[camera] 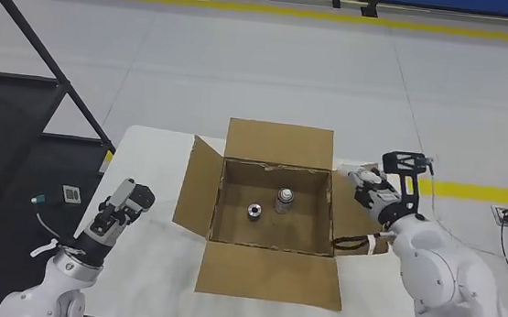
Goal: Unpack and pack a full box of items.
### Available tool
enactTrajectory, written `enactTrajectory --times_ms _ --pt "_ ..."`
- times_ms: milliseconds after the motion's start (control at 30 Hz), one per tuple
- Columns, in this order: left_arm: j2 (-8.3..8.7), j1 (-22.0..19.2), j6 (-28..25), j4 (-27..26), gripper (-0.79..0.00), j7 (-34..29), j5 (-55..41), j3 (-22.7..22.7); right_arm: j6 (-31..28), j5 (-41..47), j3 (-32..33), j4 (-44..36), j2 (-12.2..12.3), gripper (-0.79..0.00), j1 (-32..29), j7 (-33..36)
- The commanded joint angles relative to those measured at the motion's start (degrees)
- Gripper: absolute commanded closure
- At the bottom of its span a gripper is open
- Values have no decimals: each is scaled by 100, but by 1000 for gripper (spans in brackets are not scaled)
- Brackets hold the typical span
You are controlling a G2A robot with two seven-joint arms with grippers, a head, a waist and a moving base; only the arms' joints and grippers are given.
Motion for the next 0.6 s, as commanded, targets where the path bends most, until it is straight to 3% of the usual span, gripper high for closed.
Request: enactTrajectory --times_ms 0,200,567 --pt "0 0 0 0 -785 0 0 0 221 -29 429 -152 17 0 -369 -184" --pt "0 0 0 0 -785 0 0 0 549 -82 1115 138 59 0 -735 27" --pt "0 0 0 0 -785 0 0 0 -207 -565 976 2236 174 0 118 1651"
